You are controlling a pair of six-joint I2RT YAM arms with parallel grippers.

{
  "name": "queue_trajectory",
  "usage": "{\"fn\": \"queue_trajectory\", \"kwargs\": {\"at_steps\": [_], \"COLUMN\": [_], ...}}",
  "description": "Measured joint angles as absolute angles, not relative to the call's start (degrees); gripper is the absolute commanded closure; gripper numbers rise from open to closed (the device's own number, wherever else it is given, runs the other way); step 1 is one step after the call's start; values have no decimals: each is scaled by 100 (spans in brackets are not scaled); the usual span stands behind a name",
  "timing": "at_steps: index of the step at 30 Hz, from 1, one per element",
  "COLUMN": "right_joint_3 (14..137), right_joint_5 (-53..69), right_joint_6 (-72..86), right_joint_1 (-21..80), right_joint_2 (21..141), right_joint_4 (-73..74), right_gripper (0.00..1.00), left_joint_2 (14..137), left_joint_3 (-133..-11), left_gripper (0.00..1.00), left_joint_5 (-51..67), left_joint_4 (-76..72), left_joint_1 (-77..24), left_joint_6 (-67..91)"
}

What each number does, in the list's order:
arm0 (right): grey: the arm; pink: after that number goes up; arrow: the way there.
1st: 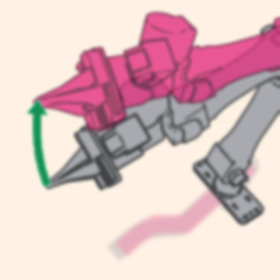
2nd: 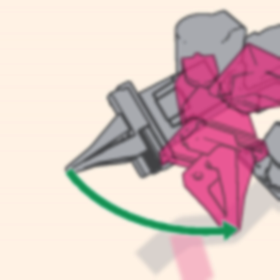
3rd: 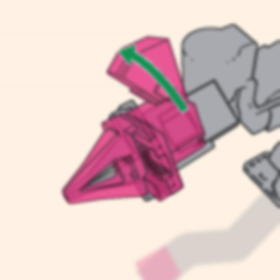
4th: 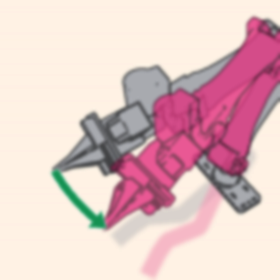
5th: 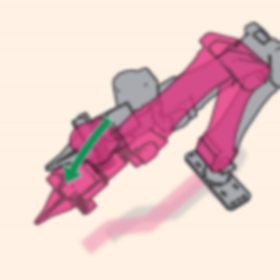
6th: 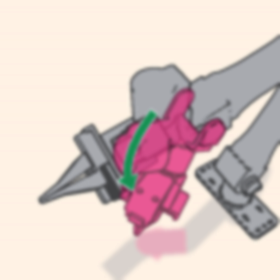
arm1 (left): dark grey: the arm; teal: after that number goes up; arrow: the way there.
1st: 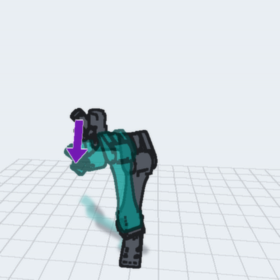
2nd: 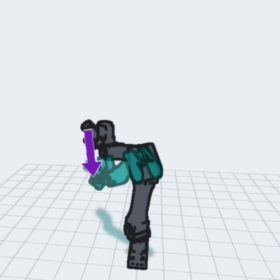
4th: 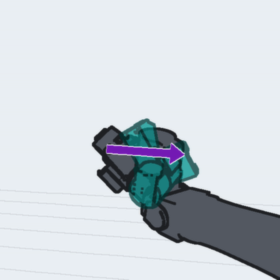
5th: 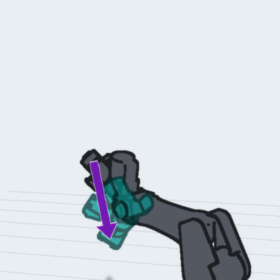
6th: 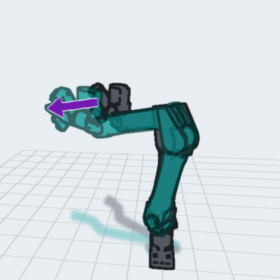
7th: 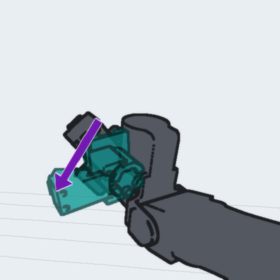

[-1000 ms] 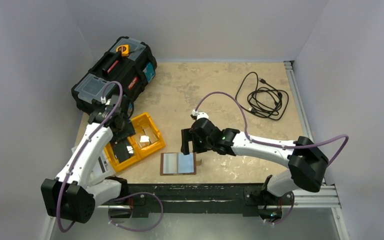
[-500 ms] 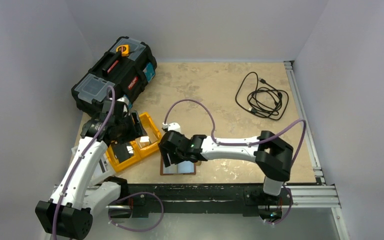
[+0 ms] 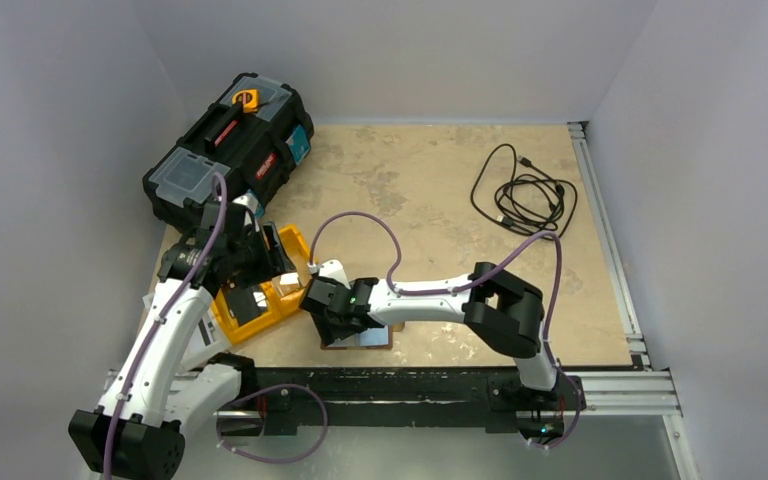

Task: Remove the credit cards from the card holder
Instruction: Remove the credit card from the card holder.

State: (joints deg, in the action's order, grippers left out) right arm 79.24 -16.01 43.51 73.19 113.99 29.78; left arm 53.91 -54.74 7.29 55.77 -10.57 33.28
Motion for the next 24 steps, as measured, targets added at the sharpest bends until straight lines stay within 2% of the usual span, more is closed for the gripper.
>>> {"fn": "queue_trajectory", "kwargs": {"at_steps": [7, 11, 17, 24], "right_joint_3": [7985, 7631, 6816, 5981], "right_joint_5": [-1680, -1640, -1273, -722], "right_joint_6": [4366, 4451, 4582, 4661], "right_joint_1": [7321, 7244, 7015, 6761], "right_joint_2": [11467, 11275, 10820, 10425], "right_joint_4": [3085, 2797, 1966, 945], "right_gripper": [63, 77, 83, 89], "left_joint_2": [5376, 5341, 5266, 5544], "left_joint_3": [-5470, -5284, -4611, -3889], "left_gripper": [42, 43, 49, 63], "left_joint_5": [738, 880, 1356, 1555], "left_joint_4": [5579, 5529, 5256, 4580], "left_joint_1": [-1057, -1057, -1188, -2294], "left_joint_6": [3323, 3332, 3411, 3988]}}
